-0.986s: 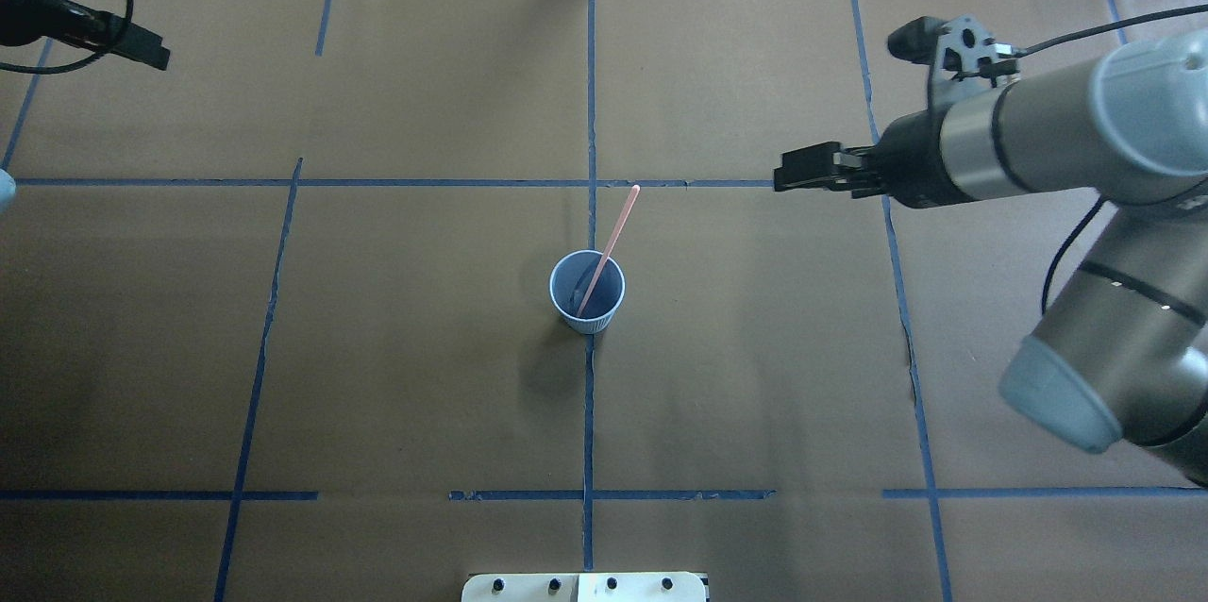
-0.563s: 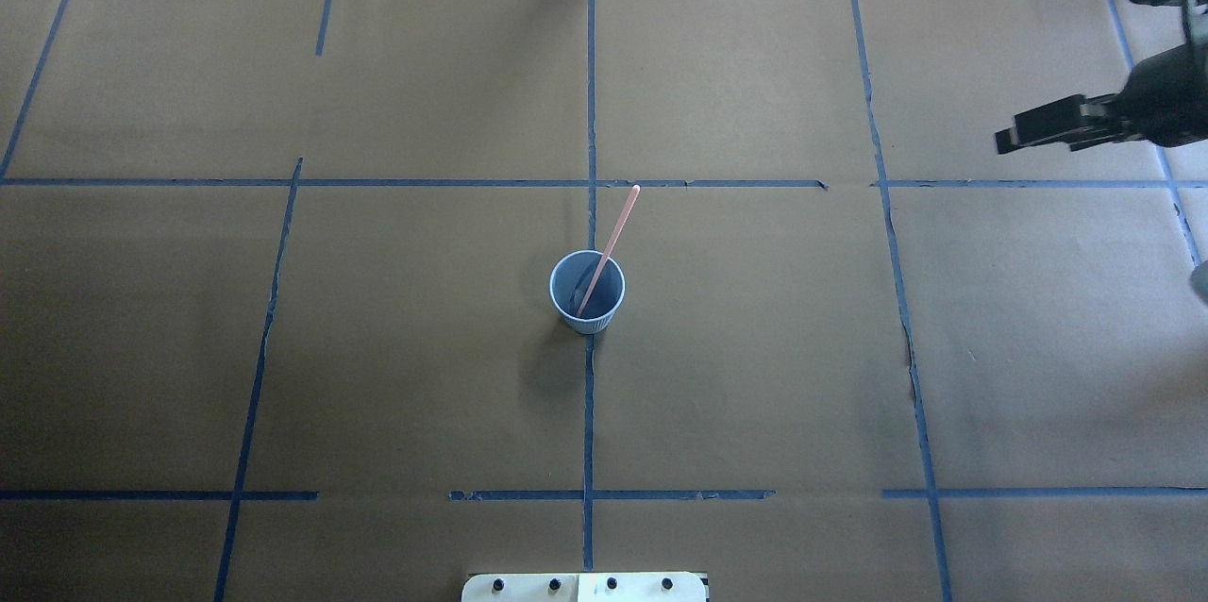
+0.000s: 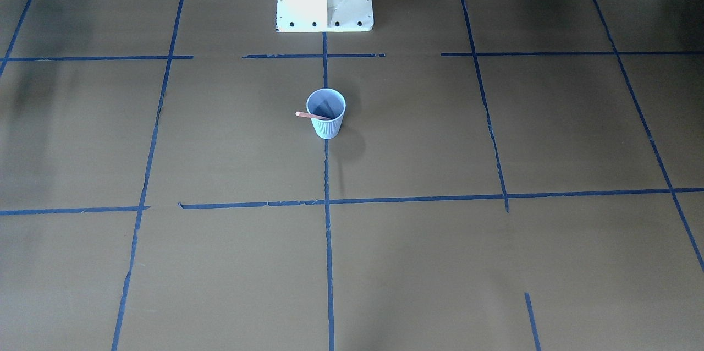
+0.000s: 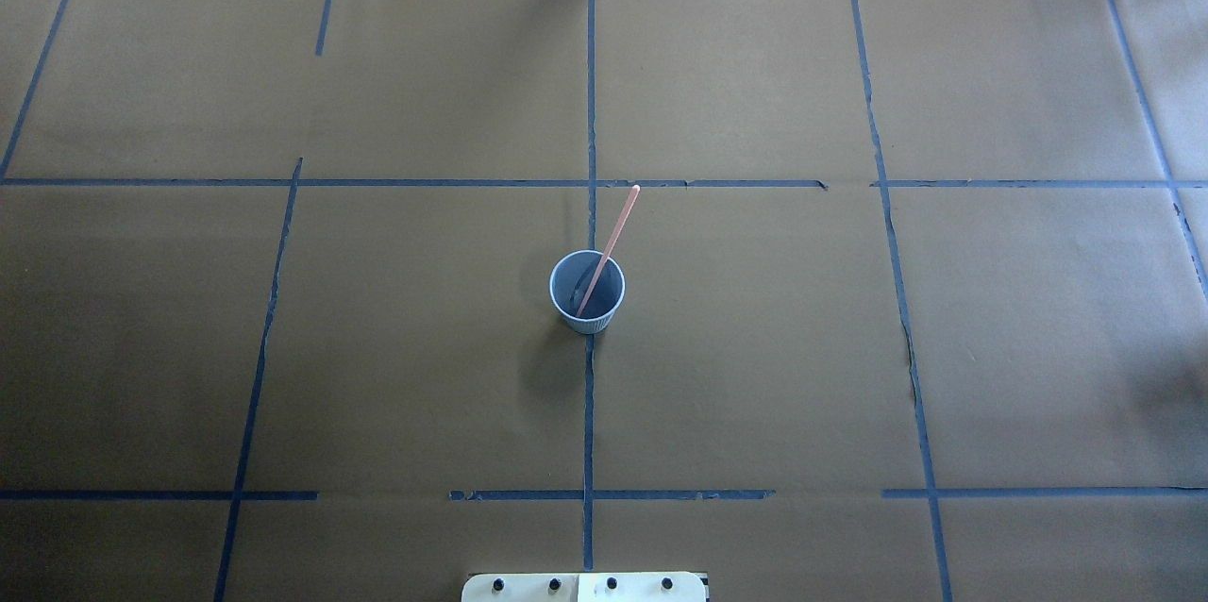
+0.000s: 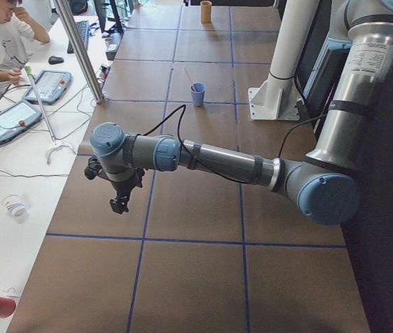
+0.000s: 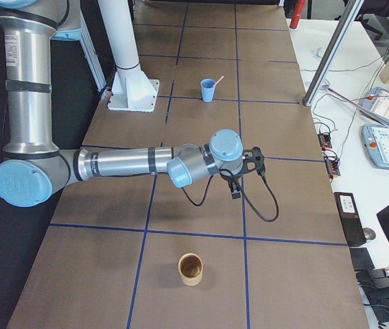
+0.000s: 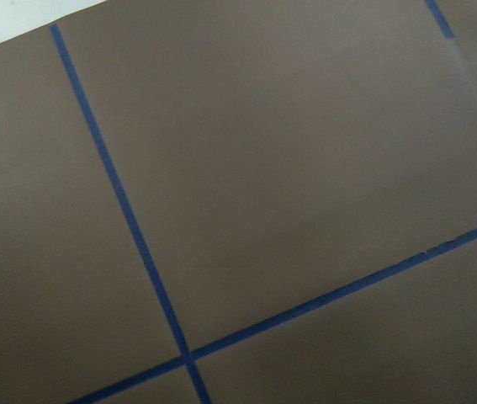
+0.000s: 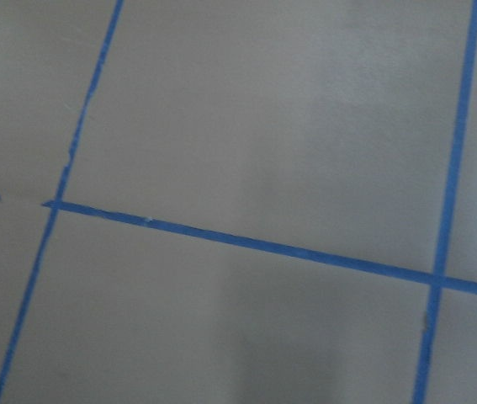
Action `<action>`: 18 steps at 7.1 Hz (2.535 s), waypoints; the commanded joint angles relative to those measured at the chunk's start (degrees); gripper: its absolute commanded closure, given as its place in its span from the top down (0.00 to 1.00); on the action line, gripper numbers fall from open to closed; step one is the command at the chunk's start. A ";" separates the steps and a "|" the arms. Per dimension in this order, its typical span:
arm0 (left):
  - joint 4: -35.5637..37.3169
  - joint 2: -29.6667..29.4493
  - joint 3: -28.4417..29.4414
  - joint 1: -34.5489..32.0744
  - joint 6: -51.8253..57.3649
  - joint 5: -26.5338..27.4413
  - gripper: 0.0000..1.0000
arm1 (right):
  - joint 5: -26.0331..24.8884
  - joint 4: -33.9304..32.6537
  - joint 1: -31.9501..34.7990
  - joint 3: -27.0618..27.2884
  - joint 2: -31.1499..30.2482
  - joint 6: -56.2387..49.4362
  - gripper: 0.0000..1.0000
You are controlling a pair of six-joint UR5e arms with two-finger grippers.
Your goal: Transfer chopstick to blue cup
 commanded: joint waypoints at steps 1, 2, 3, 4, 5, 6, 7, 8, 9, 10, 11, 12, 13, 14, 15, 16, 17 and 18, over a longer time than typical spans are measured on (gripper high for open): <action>4.14 -0.01 -0.77 0.22 0.29 0.04 1.00 | -2.37 -18.19 5.93 -2.04 0.56 -25.17 1.00; 4.07 2.60 -1.91 0.39 0.20 0.48 1.00 | -7.44 -25.69 7.00 -2.39 1.09 -36.18 1.00; 3.55 3.50 -0.87 0.65 0.03 0.40 1.00 | -7.75 -30.29 7.53 -1.79 2.66 -38.20 1.00; 3.46 3.59 -0.78 0.74 -0.24 0.22 1.00 | -7.49 -30.86 7.63 -1.95 1.98 -38.05 1.00; 2.41 3.86 -1.21 0.66 0.28 0.39 1.00 | -7.92 -30.78 7.63 -1.96 2.06 -37.44 1.00; -4.12 6.29 -0.34 0.74 0.20 0.39 1.00 | -8.27 -30.61 7.63 -1.96 2.50 -34.13 1.00; -10.02 6.75 1.32 0.74 -0.15 0.13 1.00 | -8.37 -30.43 7.63 -1.69 1.54 -33.48 1.00; -11.04 7.72 1.33 0.74 -0.06 0.31 1.00 | -8.19 -30.52 7.63 -1.87 1.71 -33.30 1.00; -10.70 7.46 0.81 2.05 0.28 0.05 1.00 | -8.28 -30.52 7.54 -2.48 1.97 -33.13 1.00; -10.26 7.64 1.16 2.32 0.20 0.04 1.00 | -8.28 -30.43 7.63 -2.05 1.97 -33.13 1.00; -9.21 8.33 -1.54 2.33 -0.06 0.30 1.00 | -8.45 -30.52 7.54 -3.17 2.15 -33.21 1.00; -5.72 7.21 -2.00 2.41 -0.24 0.66 1.00 | -8.37 -30.52 7.80 -1.88 1.54 -33.21 1.00; -3.25 7.02 -1.48 2.41 -0.24 0.66 1.00 | -8.63 -30.52 7.89 -0.91 0.14 -33.39 1.00; -3.31 6.85 -1.30 2.41 -0.24 0.48 1.00 | -8.98 -30.43 8.07 -0.29 -1.35 -33.48 1.00; -3.92 7.54 -1.48 2.85 0.20 1.18 1.00 | -9.07 -30.52 8.76 3.28 -3.63 -33.22 1.00; -3.84 7.90 -1.30 3.38 0.20 1.97 1.00 | -9.07 -30.52 8.77 3.49 -3.74 -33.39 1.00; -3.23 8.16 -1.30 3.12 -0.41 1.80 1.00 | -9.24 -30.43 8.77 3.41 -4.00 -33.48 1.00; -1.74 8.17 -1.30 2.68 -1.81 1.80 1.00 | -9.68 -30.43 8.77 3.84 -4.70 -33.48 1.00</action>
